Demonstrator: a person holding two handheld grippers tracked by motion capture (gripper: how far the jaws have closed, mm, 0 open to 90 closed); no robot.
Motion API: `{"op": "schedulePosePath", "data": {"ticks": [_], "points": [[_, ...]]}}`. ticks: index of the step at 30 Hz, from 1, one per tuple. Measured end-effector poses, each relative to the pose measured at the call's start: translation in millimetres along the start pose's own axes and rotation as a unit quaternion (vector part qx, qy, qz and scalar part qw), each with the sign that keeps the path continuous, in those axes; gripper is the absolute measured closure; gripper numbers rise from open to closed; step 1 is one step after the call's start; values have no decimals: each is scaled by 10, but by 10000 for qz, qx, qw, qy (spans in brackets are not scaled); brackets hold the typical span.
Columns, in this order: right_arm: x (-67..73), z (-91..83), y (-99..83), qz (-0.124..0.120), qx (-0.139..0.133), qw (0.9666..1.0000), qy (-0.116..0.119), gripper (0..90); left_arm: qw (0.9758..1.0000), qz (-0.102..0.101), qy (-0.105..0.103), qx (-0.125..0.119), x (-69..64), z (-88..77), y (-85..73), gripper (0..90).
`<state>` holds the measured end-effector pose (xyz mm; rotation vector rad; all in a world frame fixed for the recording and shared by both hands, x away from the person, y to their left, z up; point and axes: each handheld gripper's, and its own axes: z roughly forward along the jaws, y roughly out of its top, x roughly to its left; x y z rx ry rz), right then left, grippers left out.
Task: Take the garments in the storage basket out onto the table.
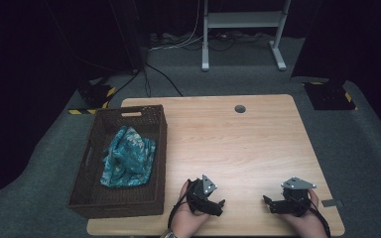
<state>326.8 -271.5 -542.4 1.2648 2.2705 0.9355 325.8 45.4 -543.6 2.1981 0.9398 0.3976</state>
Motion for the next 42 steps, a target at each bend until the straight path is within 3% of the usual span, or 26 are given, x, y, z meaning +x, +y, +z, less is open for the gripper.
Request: {"op": "schedulePosePath", "data": {"ticks": [20,24,29,34,42], "points": [[-3,12,14,6,8,10000,12,4,9999,67,-61,47,12,-37,-11,0],[-4,13,15,-10,9,10000,25,4,9999,120,-54,-102,1,-99,14,0],[-3,14,16,-19,10,10000,38,4,9986,186,-45,-485,-12,-263,63,0],[-3,14,16,-29,7,10000,40,4,9951,260,-88,-950,-46,-450,98,0],[-3,15,16,-29,6,10000,39,4,9897,351,-100,-1383,-72,-608,147,0]]}}
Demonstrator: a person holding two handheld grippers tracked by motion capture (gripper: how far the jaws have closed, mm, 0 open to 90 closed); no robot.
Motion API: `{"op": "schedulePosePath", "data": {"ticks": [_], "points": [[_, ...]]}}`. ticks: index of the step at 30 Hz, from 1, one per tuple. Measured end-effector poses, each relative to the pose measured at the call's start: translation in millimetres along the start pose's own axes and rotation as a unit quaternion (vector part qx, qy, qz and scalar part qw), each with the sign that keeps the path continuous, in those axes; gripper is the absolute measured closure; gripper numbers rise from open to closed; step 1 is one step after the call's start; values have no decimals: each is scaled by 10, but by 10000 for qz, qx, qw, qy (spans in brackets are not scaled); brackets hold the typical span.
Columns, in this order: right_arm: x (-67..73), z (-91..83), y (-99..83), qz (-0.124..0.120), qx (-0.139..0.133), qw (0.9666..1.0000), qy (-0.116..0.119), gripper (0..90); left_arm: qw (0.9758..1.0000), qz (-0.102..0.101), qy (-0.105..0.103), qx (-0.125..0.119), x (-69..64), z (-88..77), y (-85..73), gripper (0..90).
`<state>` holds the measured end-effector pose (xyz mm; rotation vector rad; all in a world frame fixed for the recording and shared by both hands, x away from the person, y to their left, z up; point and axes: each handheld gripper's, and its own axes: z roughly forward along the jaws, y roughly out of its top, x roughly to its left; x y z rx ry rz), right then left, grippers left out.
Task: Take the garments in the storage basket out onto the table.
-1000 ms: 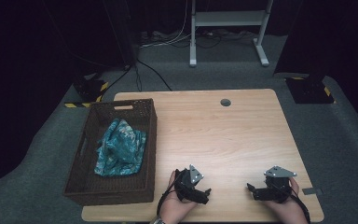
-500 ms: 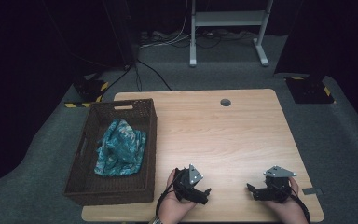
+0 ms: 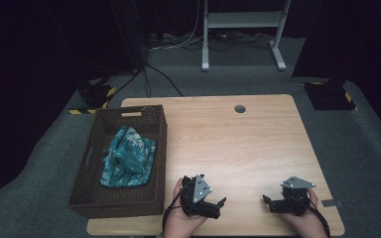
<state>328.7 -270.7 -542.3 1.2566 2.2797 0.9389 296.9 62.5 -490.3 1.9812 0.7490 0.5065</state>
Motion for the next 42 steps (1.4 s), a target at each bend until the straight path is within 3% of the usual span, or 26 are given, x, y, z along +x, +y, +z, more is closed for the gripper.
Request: {"op": "schedulePosePath", "data": {"ticks": [4,15,23,32,39,42], "points": [[0,0,0,-1,0,10000,0,4,9996,73,-11,-286,0,-72,24,0],[3,-1,0,3,2,10000,3,4,9970,146,-89,-760,-84,-301,210,0],[7,-1,-1,-2,0,10000,-2,3,9947,163,-131,-1006,-87,-449,301,0],[8,4,5,6,-2,10000,5,4,9937,41,-101,-1112,-21,-549,320,0],[9,5,5,-5,4,10000,-1,2,9922,38,-46,-1246,5,-628,351,0],[9,5,5,-2,4,10000,0,3,9913,99,69,-1314,10,-668,357,0]]}}
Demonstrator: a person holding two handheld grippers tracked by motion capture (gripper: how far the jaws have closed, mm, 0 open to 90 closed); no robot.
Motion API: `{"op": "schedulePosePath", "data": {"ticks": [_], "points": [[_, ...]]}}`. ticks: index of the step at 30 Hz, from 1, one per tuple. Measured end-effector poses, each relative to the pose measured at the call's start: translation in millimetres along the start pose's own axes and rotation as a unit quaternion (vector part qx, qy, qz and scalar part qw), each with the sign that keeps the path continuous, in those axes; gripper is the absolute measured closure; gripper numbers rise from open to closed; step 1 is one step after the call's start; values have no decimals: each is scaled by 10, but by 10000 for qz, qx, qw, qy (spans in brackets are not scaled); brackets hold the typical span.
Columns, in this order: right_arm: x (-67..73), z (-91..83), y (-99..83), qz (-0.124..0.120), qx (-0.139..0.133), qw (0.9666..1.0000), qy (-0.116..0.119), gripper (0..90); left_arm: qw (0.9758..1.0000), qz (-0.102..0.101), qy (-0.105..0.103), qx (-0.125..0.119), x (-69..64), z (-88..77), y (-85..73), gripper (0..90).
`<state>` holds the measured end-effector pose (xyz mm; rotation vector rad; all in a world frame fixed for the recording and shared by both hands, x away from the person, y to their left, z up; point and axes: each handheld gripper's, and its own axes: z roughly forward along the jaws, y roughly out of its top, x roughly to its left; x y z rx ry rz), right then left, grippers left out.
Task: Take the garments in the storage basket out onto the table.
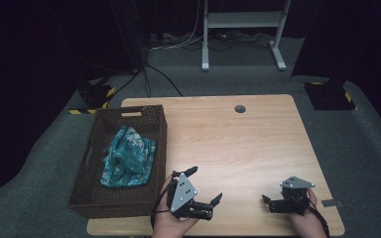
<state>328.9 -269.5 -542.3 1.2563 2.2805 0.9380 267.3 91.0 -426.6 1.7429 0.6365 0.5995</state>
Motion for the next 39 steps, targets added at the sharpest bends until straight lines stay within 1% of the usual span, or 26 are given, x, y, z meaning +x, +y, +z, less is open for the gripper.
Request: {"op": "schedulePosePath", "data": {"ticks": [4,6,8,11,12,13,14,16,19,20,22,25,29,33,39], "points": [[-3,2,2,-37,-3,10000,26,3,10000,-6,36,-58,25,-46,29,0],[-1,2,2,-28,3,10000,29,3,9999,-4,130,-49,42,-74,51,0],[-1,2,2,-29,3,10000,29,3,9999,-19,160,-56,57,-113,86,0],[3,1,2,-41,5,10000,54,3,9997,17,233,-111,72,-194,139,0],[2,2,2,-56,2,10000,59,3,9995,32,288,-120,77,-217,155,0],[2,2,2,-61,0,10000,60,3,9994,-4,324,-136,84,-243,177,0],[3,2,2,-57,2,10000,60,3,9994,-37,321,-133,94,-266,196,0],[1,3,2,-79,-6,9999,69,3,9992,-17,361,-176,111,-319,228,0],[4,3,3,-86,-2,9999,78,3,9988,-25,389,-292,131,-389,265,0],[4,3,3,-90,0,9999,84,3,9987,-44,399,-302,138,-413,277,0],[5,3,3,-92,1,9999,87,3,9988,-15,395,-283,158,-458,302,0],[5,4,4,-91,3,9999,92,3,9981,9,552,-274,182,-514,344,0],[5,4,5,-93,4,9999,94,3,9976,-13,597,-354,217,-600,383,0],[5,4,5,-93,3,9999,93,3,9972,-10,649,-365,250,-677,417,0],[5,6,6,-101,4,9999,91,2,9956,17,801,-479,304,-792,457,0]]}}
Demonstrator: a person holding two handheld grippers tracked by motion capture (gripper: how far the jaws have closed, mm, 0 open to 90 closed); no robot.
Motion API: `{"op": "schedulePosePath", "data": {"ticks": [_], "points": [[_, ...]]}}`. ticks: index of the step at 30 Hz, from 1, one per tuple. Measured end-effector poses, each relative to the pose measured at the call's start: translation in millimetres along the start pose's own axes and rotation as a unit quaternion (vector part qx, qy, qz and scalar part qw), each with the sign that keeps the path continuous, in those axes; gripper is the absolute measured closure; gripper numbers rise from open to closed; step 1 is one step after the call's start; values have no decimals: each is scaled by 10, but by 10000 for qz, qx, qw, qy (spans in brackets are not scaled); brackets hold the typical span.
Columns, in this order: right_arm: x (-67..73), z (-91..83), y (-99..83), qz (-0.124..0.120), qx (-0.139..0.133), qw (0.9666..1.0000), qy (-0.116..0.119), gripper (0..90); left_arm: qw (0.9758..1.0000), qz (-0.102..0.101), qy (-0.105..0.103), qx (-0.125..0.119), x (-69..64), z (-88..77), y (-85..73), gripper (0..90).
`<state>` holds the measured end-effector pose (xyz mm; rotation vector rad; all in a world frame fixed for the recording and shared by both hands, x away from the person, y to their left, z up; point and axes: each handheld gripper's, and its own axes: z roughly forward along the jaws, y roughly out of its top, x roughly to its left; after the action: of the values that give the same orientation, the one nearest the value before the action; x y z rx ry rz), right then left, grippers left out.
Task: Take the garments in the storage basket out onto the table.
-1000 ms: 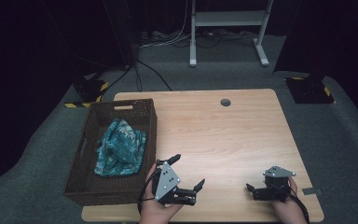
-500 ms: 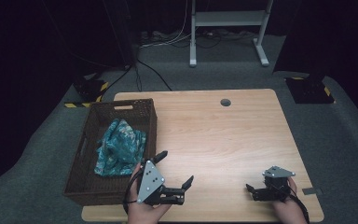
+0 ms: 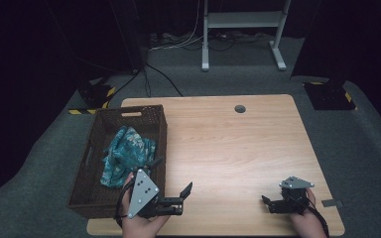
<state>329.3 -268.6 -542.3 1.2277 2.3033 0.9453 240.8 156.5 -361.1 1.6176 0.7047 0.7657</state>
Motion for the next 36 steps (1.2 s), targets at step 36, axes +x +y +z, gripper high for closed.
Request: {"op": "schedulePosePath", "data": {"ticks": [36], "points": [[0,1,1,5,-1,10000,7,3,9941,-416,988,-159,595,-428,-59,0]]}}
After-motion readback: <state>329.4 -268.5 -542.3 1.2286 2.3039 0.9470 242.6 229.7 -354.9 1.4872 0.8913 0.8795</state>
